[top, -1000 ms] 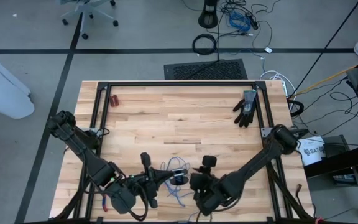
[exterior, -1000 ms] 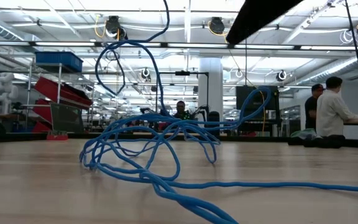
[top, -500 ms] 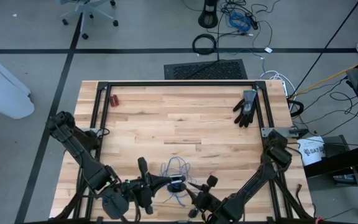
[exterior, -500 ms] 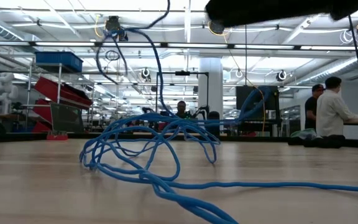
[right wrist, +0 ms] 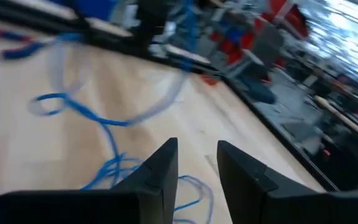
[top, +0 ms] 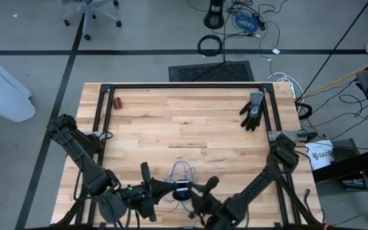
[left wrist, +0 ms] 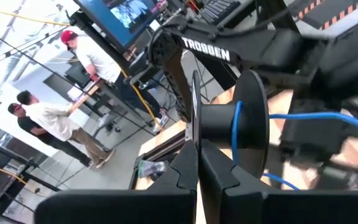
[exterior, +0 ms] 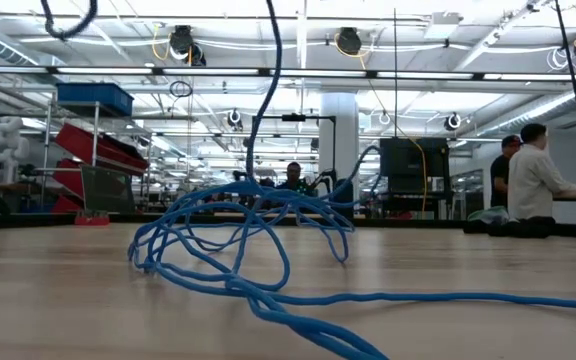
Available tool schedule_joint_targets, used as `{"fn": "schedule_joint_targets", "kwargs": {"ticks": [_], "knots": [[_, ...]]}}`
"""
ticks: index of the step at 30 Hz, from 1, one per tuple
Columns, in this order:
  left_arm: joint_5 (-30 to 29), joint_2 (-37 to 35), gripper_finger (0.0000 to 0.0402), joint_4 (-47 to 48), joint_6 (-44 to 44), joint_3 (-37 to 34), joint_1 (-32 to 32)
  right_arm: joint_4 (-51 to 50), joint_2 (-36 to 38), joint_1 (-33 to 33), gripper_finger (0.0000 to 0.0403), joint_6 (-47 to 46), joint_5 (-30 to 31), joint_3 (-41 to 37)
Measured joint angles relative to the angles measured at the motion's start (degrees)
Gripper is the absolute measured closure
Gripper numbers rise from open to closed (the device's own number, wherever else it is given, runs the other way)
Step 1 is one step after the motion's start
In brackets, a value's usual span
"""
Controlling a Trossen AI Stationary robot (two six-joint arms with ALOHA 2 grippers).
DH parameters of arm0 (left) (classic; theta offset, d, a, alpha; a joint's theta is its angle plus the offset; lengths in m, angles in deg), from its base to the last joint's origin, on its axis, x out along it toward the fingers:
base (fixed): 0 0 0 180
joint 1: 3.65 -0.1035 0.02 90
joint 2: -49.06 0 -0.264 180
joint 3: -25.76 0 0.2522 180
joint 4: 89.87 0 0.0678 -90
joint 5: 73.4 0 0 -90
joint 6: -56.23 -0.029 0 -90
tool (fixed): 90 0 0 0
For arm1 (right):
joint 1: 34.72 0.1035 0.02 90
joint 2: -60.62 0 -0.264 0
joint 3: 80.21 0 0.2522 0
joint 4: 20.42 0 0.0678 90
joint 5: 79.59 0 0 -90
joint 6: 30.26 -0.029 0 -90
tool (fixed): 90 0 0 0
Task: Coil cords
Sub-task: Coil the blue wire onto a spool
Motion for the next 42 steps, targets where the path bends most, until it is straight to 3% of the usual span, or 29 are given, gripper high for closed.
{"fn": "schedule_joint_targets", "kwargs": {"ticks": [7, 10, 18, 23, 29, 33, 38, 42], "knots": [[0.0, 0.02, 0.0401, 0.03, 1.5, 0.0, 0.02, -4.99, 6.05, 0.68, 0.0303, 10.01, -11.02, -0.04], [0.0, 0.02, 0.0401, 0.03, 1.55, 0.0, 0.02, -12.85, 11.08, 1.2, 0.0303, 4.59, -13.11, -0.07], [-0.02, 0.02, 0.0401, 0.03, 1.59, -0.02, 0.07, -29.28, 26.47, 5.91, 0.0303, 3.28, -23.53, -0.04], [-0.02, 0.02, 0.04, 0.04, 2.96, -0.04, 0.07, -44.23, 35.94, 11.25, 0.0303, -9.82, -23.9, 0.0], [-0.02, 0.04, 0.0397, 0.01, 2.98, -0.04, 0.07, -53.82, 39.07, 21.85, 0.0303, -28.25, -17.72, -0.16], [-0.01, 0.04, 0.0396, 0.03, 2.97, -0.04, 0.07, -51.06, 37.5, 27.11, 0.0303, -37.9, -9.75, -5.97], [-0.02, 0.04, 0.0396, 0.02, 2.95, -0.04, 0.07, -35.54, 34.48, 29.28, 0.0303, -47.14, -0.4, -20.25], [-0.02, 0.04, 0.0395, -0.01, 2.62, -0.04, -0.06, -13.6, 31.52, 28.12, 0.0303, -45.26, 8.85, -31.36]]}}
